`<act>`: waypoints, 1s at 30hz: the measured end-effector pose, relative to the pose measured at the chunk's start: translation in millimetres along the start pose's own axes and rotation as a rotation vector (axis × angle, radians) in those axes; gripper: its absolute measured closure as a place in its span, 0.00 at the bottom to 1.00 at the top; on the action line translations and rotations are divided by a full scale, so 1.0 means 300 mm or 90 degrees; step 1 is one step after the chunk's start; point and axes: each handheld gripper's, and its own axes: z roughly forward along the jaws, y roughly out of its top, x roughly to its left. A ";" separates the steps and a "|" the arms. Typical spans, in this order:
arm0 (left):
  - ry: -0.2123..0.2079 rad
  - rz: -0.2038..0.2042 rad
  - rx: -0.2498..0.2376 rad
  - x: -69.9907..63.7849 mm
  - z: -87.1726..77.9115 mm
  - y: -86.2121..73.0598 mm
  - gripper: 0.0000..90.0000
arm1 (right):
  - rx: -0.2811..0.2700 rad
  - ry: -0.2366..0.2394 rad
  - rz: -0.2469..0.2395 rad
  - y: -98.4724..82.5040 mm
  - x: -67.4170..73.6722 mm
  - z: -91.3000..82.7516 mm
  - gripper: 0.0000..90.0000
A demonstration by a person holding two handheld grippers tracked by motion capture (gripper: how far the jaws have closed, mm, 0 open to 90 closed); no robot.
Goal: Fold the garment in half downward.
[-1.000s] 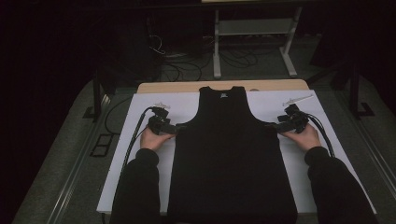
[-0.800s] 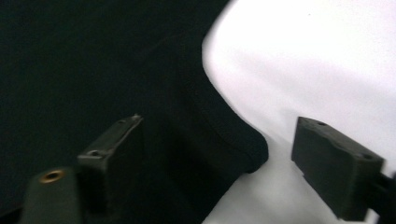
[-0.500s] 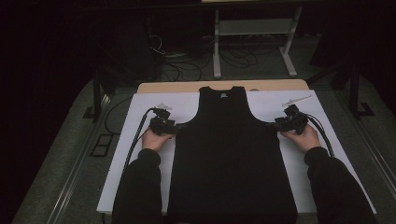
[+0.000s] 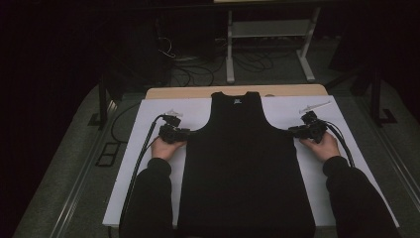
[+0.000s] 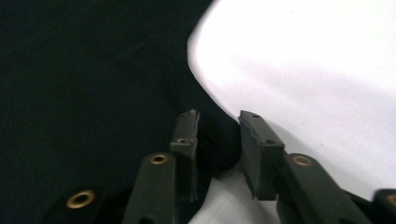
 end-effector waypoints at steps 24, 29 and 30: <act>0.023 0.024 -0.007 -0.019 -0.007 0.006 0.93 | 0.004 0.030 0.006 -0.001 -0.003 -0.007 0.91; 0.023 0.027 -0.021 -0.022 -0.031 0.016 0.93 | -0.002 0.030 0.007 0.002 0.001 -0.014 0.91; 0.024 0.027 -0.024 -0.023 -0.035 0.018 0.93 | -0.004 0.031 0.005 0.003 0.001 -0.016 0.91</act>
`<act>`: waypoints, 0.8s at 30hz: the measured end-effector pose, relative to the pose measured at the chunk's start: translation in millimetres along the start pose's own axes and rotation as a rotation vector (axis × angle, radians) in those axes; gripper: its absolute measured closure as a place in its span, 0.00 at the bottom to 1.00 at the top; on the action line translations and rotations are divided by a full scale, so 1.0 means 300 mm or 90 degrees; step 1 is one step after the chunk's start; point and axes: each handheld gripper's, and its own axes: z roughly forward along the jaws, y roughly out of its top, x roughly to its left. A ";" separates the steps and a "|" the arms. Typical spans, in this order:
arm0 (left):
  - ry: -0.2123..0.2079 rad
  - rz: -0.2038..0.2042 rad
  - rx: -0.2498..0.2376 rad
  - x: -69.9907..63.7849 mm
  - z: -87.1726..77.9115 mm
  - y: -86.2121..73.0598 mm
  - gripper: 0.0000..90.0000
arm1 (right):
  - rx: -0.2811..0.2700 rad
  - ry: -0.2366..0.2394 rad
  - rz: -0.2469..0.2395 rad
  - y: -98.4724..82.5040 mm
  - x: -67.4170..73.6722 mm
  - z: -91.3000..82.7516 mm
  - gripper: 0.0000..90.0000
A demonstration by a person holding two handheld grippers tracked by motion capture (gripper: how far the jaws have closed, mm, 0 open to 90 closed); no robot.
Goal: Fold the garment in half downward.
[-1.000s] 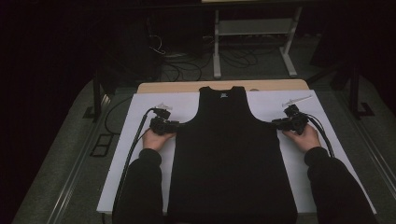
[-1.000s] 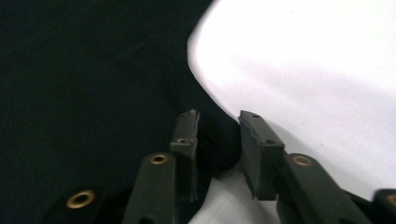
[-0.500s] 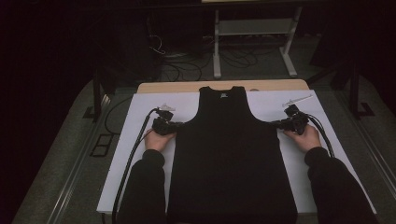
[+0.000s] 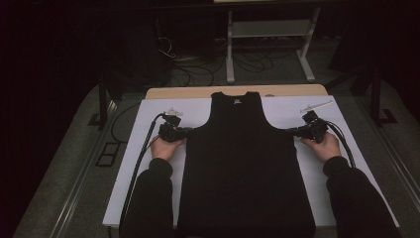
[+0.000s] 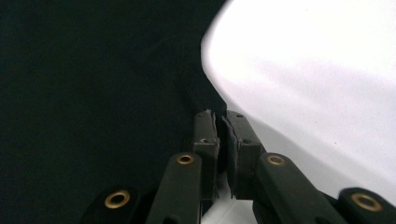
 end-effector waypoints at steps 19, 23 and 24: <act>-0.007 0.002 -0.033 -0.004 -0.065 0.030 0.93 | -0.060 0.017 0.003 0.030 0.022 -0.078 0.91; -0.012 -0.010 -0.038 -0.002 -0.074 0.031 0.93 | -0.062 0.017 0.005 0.030 0.024 -0.085 0.91; -0.012 -0.009 -0.037 -0.002 -0.076 0.032 0.93 | -0.061 0.018 0.006 0.030 0.024 -0.087 0.91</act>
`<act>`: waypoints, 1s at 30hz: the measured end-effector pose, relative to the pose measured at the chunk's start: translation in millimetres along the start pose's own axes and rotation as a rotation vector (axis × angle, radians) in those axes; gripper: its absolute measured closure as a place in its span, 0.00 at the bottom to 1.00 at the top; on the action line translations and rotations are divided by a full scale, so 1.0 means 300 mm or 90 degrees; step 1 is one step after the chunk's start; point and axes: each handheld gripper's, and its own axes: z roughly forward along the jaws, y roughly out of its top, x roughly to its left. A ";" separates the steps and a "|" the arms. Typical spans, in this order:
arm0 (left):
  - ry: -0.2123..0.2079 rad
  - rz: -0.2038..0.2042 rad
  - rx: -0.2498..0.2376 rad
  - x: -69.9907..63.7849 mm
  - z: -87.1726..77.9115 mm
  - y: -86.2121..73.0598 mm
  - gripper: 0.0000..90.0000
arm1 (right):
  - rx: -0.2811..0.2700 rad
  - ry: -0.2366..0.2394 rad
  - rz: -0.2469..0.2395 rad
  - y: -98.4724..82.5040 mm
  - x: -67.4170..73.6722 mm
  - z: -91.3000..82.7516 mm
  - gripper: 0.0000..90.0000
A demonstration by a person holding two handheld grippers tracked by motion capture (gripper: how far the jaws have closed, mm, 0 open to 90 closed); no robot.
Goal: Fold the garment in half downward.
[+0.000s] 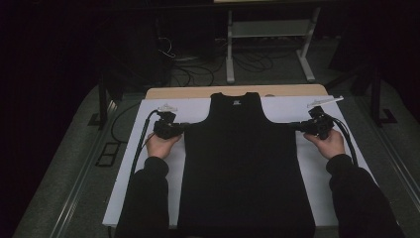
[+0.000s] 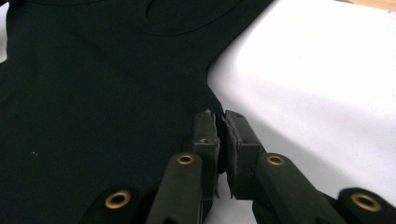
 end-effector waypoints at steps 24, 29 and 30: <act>-0.012 0.004 0.003 -0.025 -0.050 0.010 0.93 | -0.015 0.006 0.003 -0.004 0.035 -0.043 0.92; -0.020 -0.003 -0.008 -0.029 -0.067 0.004 0.93 | -0.019 0.008 0.002 -0.014 0.047 -0.056 0.92; -0.020 -0.004 -0.011 -0.028 -0.071 0.000 0.93 | -0.019 0.009 0.000 -0.015 0.050 -0.059 0.92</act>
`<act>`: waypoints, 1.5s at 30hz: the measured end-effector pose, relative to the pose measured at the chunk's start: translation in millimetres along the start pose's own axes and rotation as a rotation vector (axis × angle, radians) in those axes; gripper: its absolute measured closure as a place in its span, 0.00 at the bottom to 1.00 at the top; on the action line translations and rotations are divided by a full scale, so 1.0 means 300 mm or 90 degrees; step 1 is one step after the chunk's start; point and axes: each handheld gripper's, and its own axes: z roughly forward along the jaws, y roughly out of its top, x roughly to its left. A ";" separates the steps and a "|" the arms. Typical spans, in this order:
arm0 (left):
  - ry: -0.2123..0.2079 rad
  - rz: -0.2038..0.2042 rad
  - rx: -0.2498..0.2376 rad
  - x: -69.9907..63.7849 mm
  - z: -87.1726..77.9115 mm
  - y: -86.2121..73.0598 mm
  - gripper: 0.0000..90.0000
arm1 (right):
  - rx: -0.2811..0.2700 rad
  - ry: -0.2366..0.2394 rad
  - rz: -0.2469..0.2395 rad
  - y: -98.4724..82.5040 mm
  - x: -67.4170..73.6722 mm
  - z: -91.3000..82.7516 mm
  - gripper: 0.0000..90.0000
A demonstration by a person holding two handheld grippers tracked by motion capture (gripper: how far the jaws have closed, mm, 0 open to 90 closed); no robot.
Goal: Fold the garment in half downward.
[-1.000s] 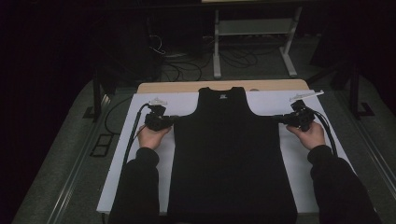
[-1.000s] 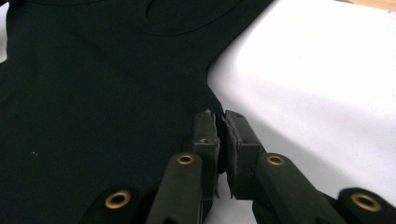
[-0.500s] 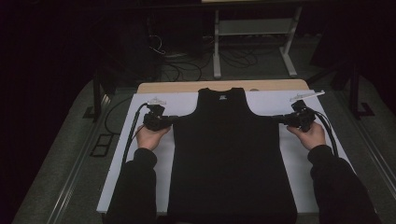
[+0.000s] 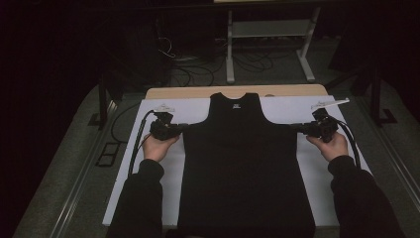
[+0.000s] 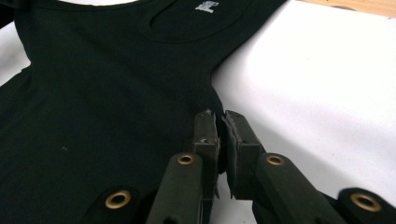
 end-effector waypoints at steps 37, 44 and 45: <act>-0.075 -0.035 -0.050 -0.054 -0.096 -0.118 0.93 | -0.009 0.004 0.011 -0.074 0.088 -0.074 0.91; -0.098 -0.041 -0.017 -0.077 -0.101 -0.157 0.93 | -0.003 0.007 0.024 -0.106 0.107 -0.090 0.91; -0.099 -0.041 -0.011 -0.076 -0.101 -0.161 0.93 | 0.000 0.008 0.025 -0.112 0.109 -0.090 0.91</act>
